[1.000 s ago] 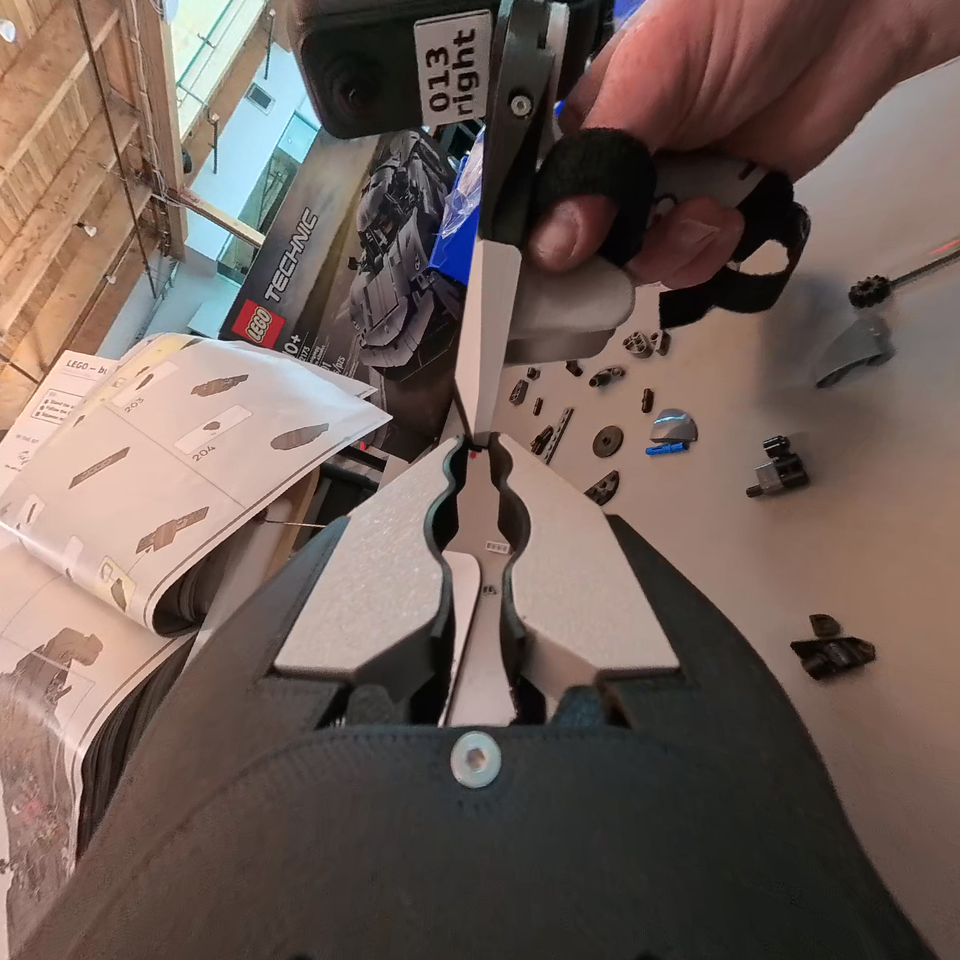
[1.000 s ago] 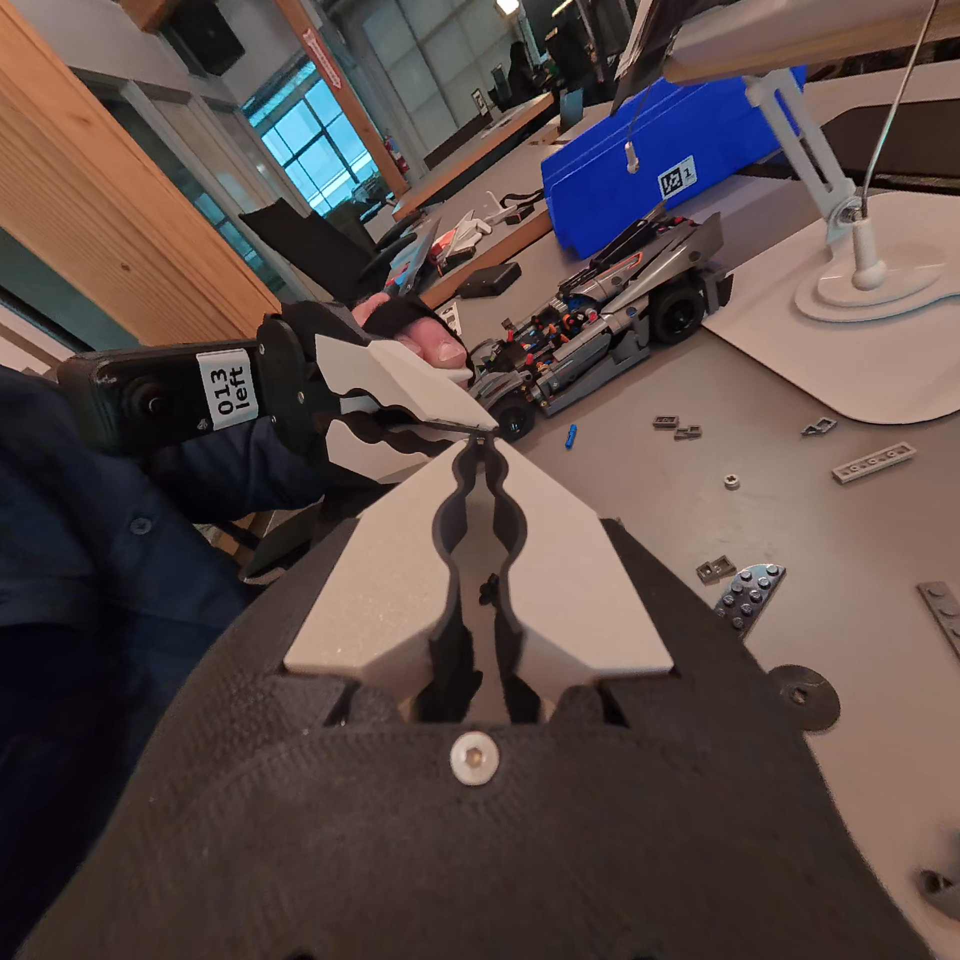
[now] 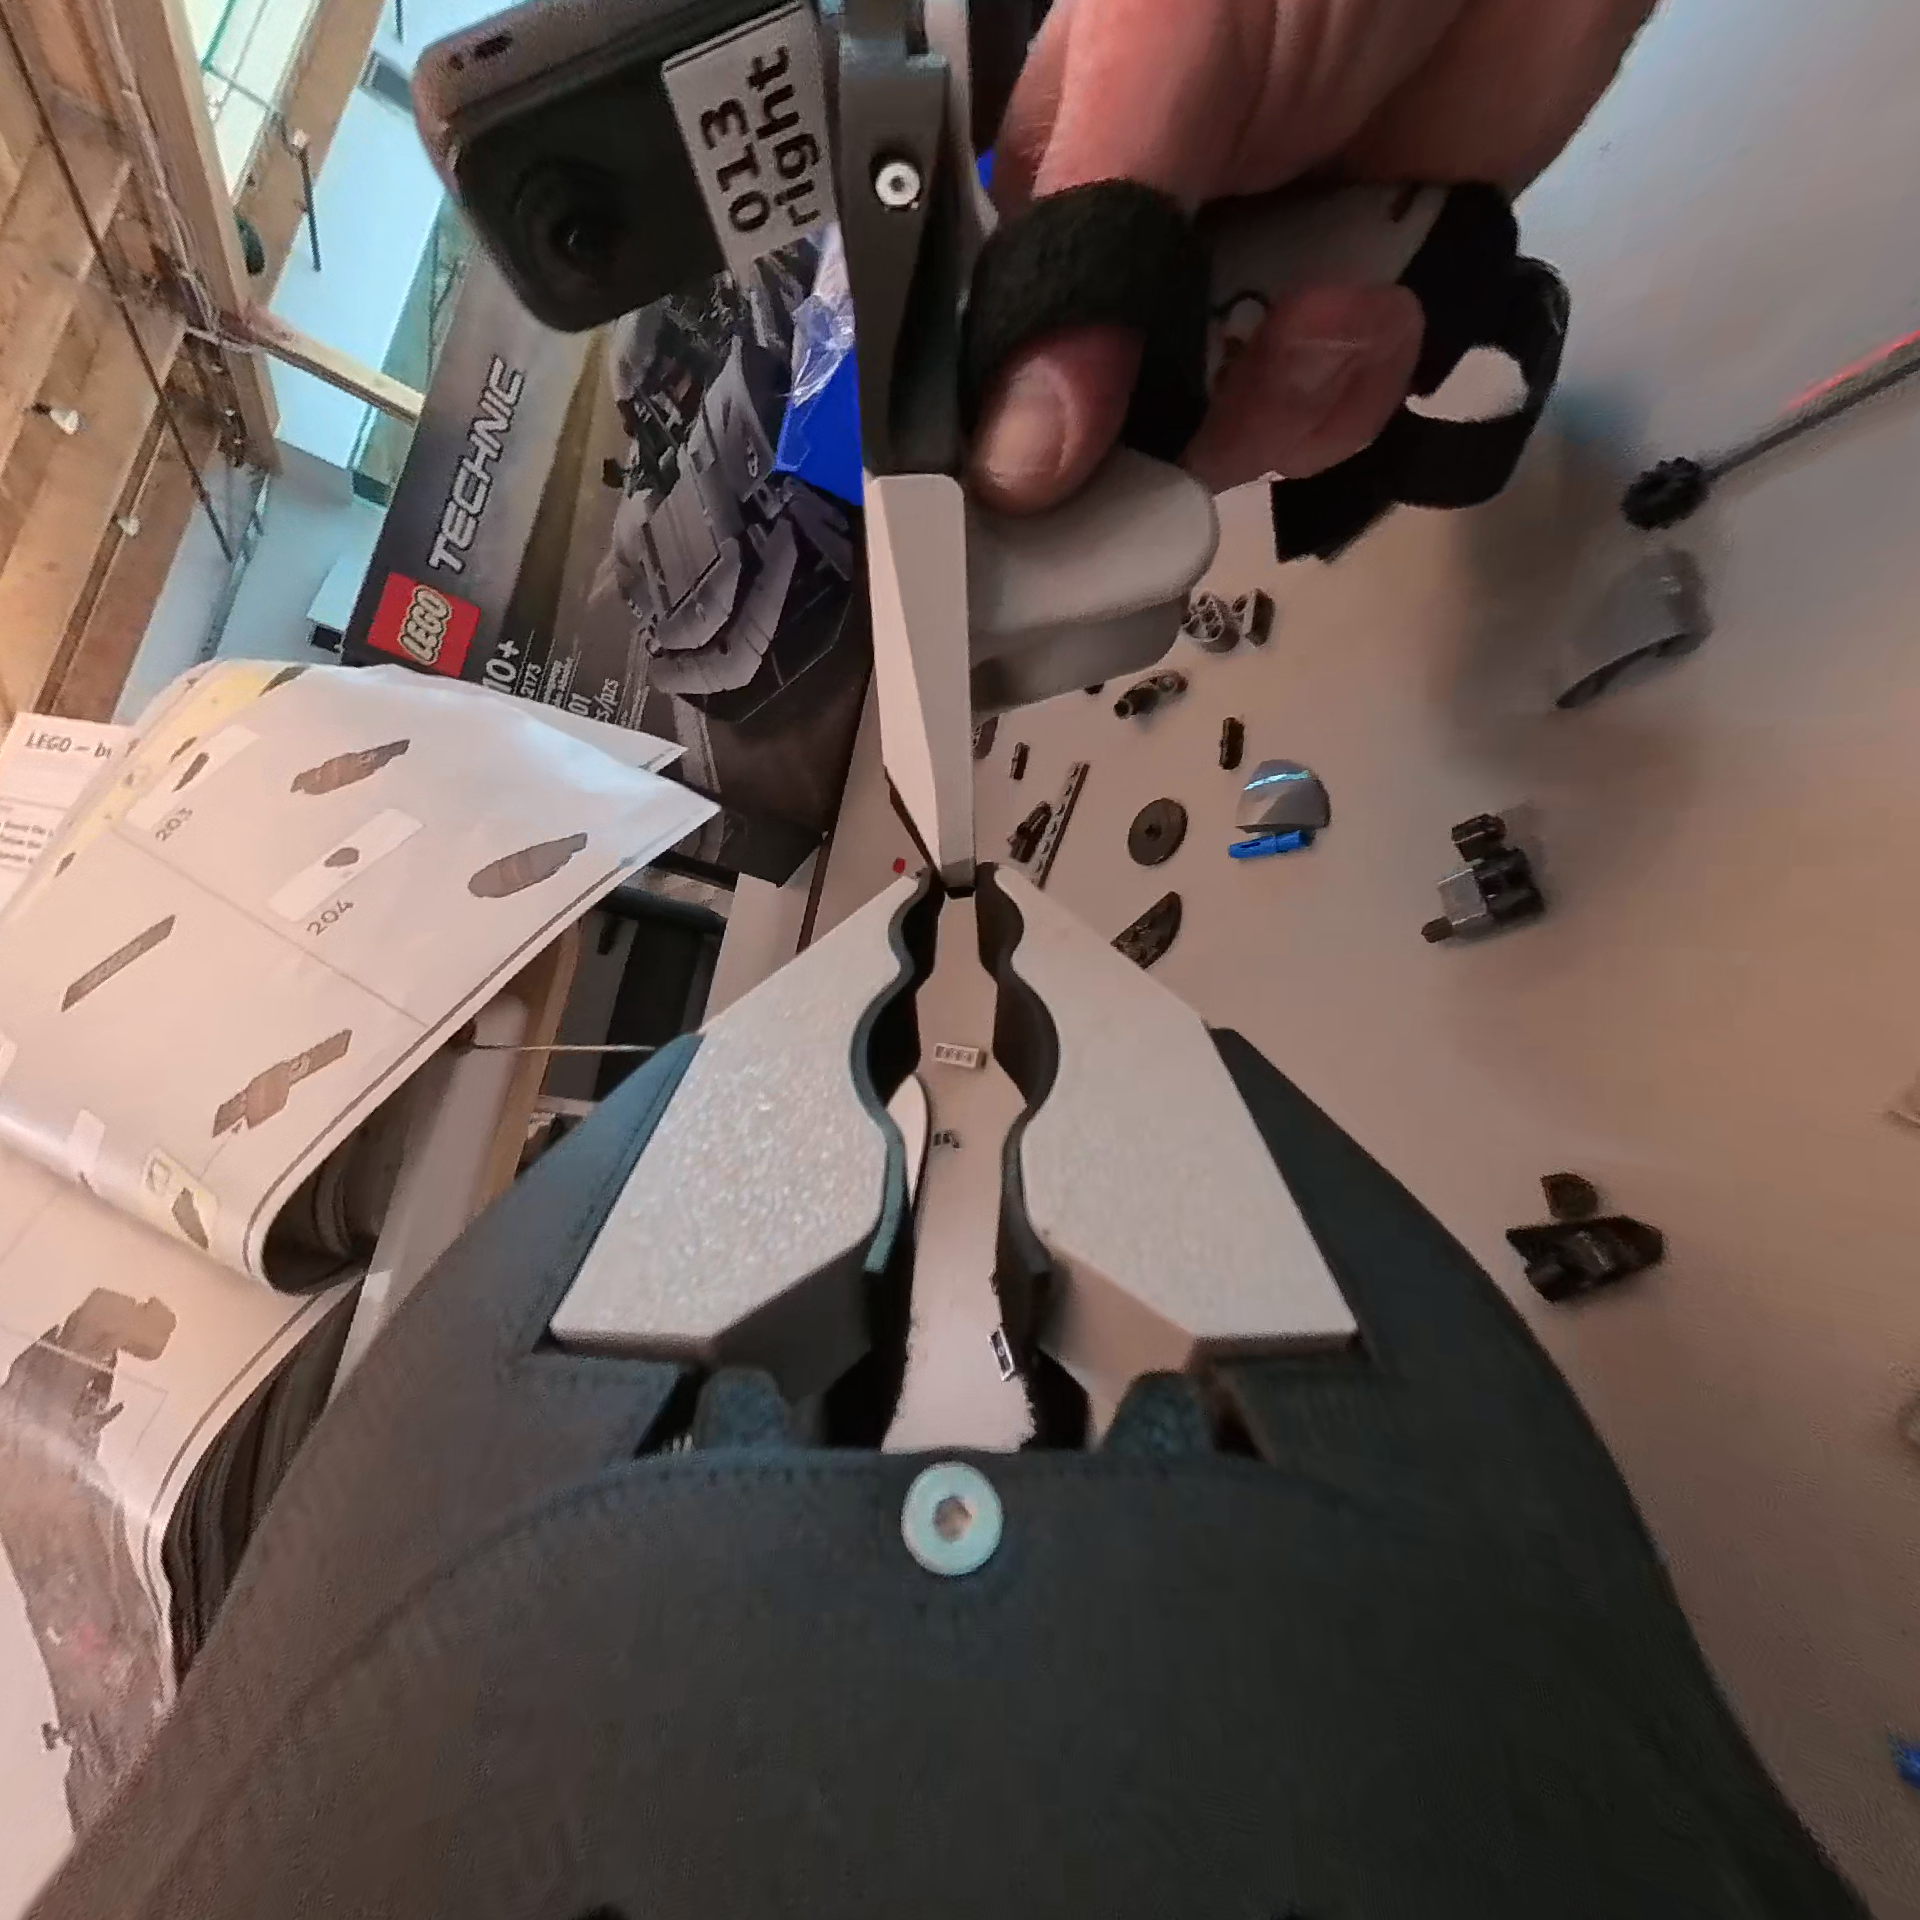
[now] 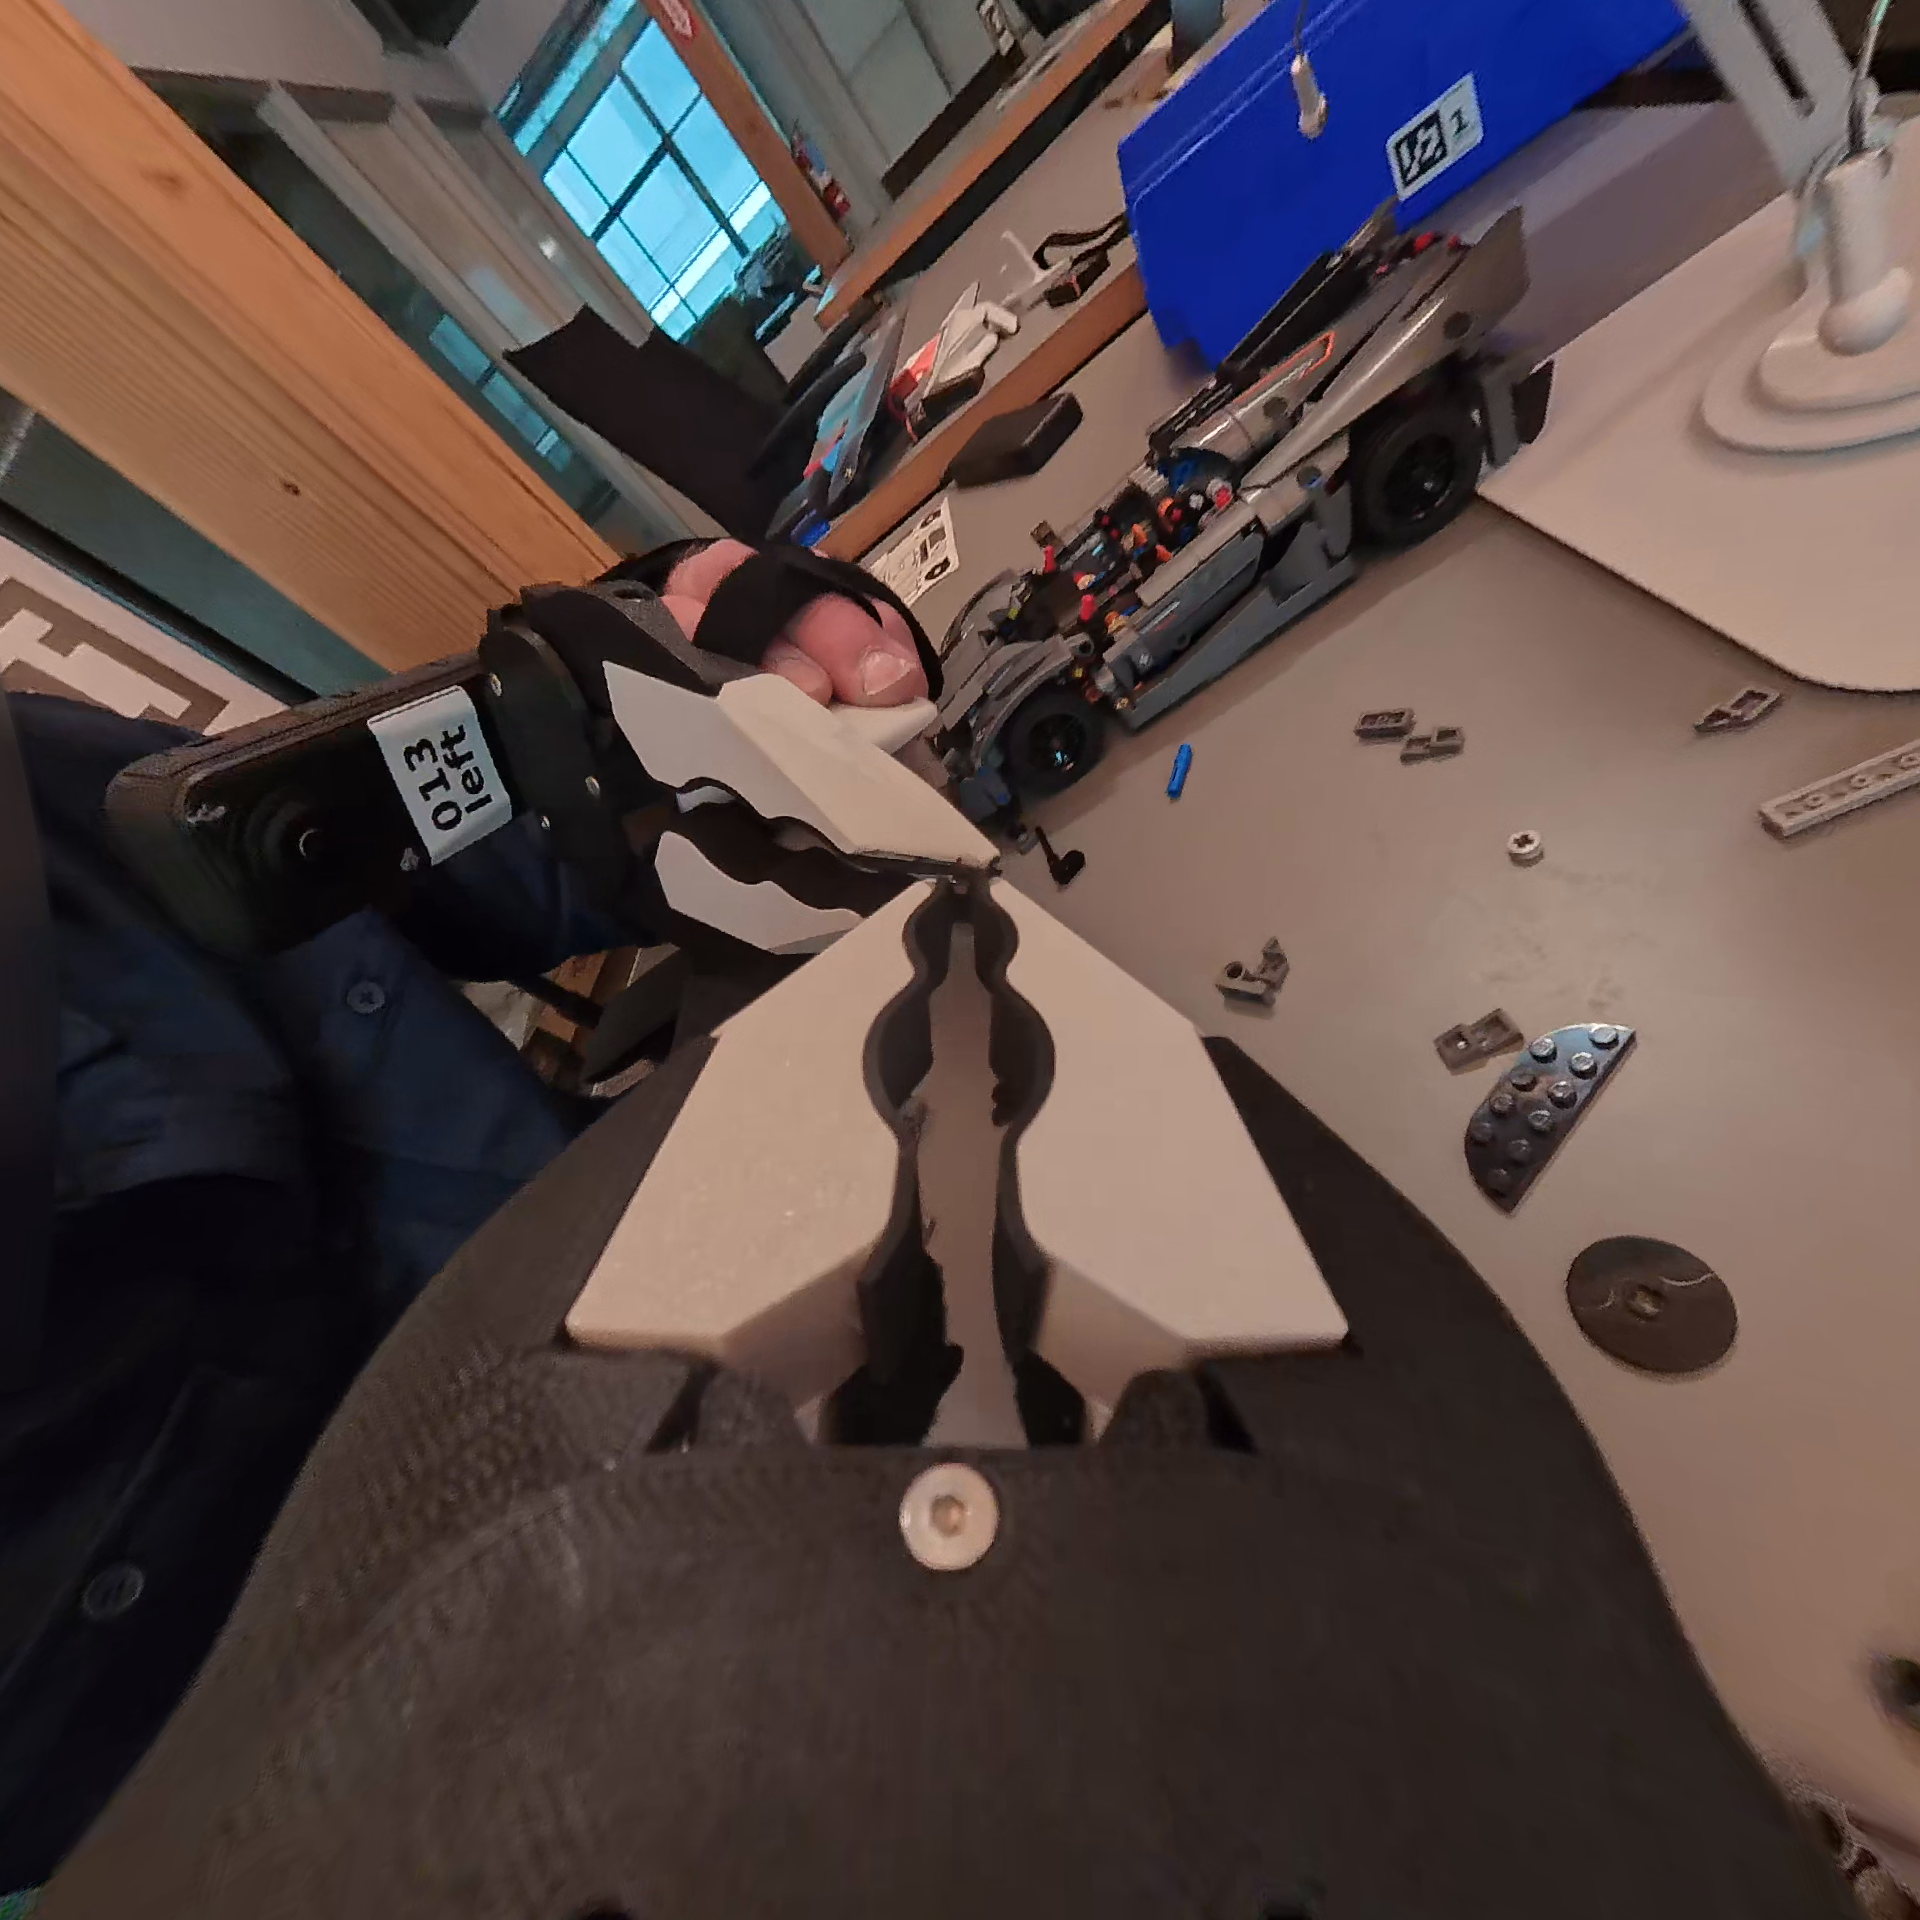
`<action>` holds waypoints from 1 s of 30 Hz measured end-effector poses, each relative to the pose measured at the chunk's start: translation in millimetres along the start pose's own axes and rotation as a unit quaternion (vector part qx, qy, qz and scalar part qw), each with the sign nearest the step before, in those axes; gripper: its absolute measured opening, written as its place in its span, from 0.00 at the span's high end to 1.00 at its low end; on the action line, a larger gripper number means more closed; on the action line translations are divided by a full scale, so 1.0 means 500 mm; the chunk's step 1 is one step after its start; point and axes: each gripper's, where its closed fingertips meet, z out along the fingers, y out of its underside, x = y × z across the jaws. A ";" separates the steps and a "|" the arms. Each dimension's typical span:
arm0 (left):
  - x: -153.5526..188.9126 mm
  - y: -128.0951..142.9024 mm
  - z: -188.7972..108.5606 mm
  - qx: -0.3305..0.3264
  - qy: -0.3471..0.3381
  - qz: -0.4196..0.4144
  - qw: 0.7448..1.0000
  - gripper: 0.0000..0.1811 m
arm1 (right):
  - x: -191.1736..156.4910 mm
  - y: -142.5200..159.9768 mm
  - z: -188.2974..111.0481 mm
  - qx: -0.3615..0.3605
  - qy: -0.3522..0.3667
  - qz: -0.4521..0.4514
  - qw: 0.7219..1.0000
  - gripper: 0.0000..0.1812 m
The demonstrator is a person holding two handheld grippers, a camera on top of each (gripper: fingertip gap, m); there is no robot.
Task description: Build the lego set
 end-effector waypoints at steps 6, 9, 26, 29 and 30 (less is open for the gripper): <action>-0.013 0.004 0.001 0.000 -0.012 -0.025 1.000 0.98 | 0.002 -0.014 0.002 0.026 0.002 0.000 1.000 0.99; -0.018 0.003 0.000 0.002 -0.017 -0.032 0.999 0.98 | 0.001 -0.019 0.000 0.033 0.004 -0.003 0.999 0.98; 0.000 -0.011 0.000 0.024 -0.006 0.005 1.000 0.97 | -0.006 0.000 -0.013 -0.010 0.018 -0.028 0.999 1.00; 0.018 -0.024 -0.001 0.036 0.004 0.030 0.999 0.97 | -0.014 0.019 -0.019 -0.040 0.003 -0.016 0.999 1.00; 0.021 -0.026 0.000 0.036 0.004 0.038 0.999 0.97 | -0.015 0.023 -0.021 -0.045 0.002 -0.014 0.999 1.00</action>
